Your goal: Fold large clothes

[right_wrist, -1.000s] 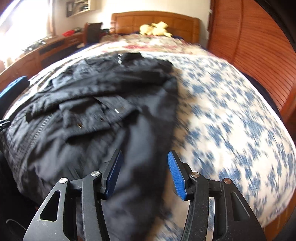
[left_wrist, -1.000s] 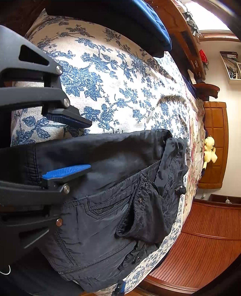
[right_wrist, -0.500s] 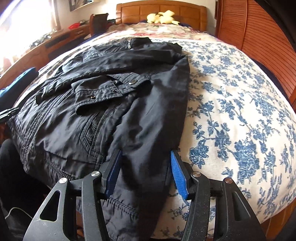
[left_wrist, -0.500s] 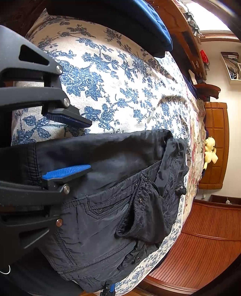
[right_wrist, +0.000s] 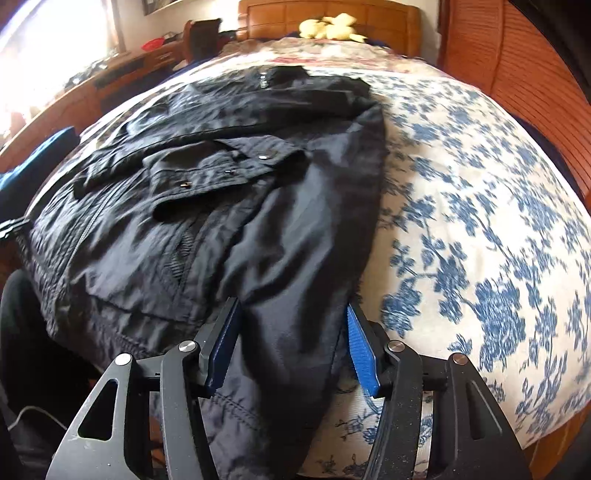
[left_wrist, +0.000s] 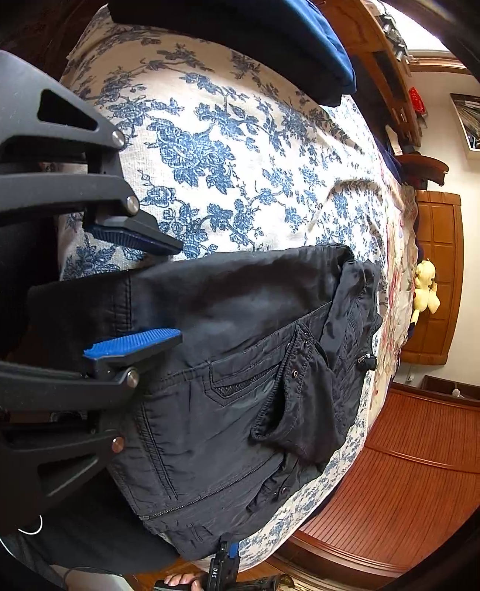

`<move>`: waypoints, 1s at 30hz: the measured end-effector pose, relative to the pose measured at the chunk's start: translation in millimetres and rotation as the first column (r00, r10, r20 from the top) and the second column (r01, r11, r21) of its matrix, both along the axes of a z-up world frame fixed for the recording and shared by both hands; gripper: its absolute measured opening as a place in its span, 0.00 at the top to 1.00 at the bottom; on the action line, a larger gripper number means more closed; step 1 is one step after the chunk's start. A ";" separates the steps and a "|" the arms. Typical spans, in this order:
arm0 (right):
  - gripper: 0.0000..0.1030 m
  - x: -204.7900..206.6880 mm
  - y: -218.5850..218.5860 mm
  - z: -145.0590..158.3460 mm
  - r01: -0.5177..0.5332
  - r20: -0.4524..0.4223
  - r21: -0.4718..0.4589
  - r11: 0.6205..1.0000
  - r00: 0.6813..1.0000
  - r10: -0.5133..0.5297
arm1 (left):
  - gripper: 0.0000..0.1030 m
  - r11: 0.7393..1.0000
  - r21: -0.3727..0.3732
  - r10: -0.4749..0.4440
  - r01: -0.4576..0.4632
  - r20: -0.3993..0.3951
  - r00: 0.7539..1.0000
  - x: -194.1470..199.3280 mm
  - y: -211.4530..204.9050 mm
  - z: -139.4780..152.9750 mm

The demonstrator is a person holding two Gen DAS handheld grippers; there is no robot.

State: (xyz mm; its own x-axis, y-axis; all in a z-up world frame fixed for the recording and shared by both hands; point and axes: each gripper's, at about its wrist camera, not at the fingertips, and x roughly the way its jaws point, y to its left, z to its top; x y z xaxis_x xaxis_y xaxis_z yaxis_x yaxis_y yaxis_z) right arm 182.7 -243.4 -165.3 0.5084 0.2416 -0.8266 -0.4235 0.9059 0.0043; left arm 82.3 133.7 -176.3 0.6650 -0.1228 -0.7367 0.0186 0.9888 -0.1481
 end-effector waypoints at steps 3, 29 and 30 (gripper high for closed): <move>0.56 -1.2 8.3 8.1 -0.036 0.004 0.039 0.999 0.999 0.036 | 0.62 1.000 0.017 0.001 -0.002 0.001 1.000 1.4 -3.6 0.1; 0.93 -8.0 -1.5 9.8 0.000 0.026 0.068 0.998 1.000 -0.001 | 0.97 1.000 0.027 -0.015 0.014 0.065 0.998 -12.7 -15.0 26.1; 0.95 -6.6 -3.1 14.0 0.001 0.030 0.099 0.995 1.000 -0.004 | 0.97 1.000 0.028 -0.016 0.014 0.086 0.996 -13.5 -16.6 35.9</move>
State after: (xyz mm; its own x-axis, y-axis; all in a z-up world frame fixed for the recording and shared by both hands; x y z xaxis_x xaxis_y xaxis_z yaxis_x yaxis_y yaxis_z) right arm 176.1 -246.5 -151.2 0.5334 0.3198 -0.7831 -0.4223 0.9028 0.0810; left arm 68.8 117.1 -140.4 0.7244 -0.1134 -0.6800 0.0448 0.9920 -0.1178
